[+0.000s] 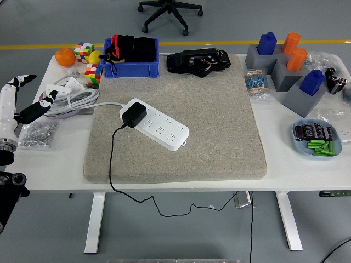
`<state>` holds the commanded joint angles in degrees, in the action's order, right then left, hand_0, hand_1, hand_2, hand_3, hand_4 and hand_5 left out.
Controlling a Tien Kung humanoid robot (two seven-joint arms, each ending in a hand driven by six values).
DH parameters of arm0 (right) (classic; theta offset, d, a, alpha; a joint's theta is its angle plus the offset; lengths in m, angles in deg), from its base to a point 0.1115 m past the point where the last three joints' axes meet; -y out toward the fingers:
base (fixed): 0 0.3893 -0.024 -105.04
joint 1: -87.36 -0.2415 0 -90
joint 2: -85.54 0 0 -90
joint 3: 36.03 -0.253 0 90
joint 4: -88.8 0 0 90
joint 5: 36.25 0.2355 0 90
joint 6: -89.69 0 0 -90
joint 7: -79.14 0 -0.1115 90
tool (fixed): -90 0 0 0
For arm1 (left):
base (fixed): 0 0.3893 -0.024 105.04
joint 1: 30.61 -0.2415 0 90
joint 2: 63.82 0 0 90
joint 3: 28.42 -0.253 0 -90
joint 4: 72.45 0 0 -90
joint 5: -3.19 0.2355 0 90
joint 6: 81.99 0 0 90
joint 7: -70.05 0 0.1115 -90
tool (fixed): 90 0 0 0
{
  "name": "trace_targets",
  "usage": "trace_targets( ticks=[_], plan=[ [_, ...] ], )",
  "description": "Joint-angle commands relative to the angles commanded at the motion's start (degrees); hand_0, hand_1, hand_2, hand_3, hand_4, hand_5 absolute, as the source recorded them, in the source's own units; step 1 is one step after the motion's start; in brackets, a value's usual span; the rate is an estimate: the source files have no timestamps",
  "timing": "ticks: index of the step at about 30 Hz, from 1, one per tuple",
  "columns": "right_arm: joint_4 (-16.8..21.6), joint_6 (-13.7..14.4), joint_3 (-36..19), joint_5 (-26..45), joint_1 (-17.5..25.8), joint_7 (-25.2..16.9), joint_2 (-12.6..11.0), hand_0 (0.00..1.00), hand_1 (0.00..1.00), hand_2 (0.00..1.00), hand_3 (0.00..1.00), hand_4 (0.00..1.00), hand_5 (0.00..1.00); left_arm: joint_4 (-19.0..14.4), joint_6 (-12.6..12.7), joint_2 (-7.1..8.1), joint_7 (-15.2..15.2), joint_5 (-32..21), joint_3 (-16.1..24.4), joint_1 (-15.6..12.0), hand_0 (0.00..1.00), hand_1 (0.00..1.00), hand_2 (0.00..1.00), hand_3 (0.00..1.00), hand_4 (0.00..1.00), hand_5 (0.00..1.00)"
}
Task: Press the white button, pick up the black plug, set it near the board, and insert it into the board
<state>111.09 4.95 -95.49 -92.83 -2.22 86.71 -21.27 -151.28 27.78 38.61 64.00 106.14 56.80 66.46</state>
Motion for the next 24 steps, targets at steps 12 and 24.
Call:
trace_targets(
  ticks=[12,24],
  plan=[
    [0.03,0.01,-0.12,-0.04,-0.07,-0.01,0.03,0.557,0.484,0.506,0.509,0.645,0.387,-0.01,-0.02,-0.05,-0.05,0.04,-0.07,0.04,0.872,0.873,0.82,0.765,0.827,0.385],
    [0.02,0.01,0.0,0.0,-0.22,-0.01,-0.02,0.556,0.484,0.505,0.508,0.645,0.386,0.04,0.1,-0.02,-0.18,0.17,0.1,0.07,0.871,0.873,0.817,0.765,0.825,0.383]
  ],
)
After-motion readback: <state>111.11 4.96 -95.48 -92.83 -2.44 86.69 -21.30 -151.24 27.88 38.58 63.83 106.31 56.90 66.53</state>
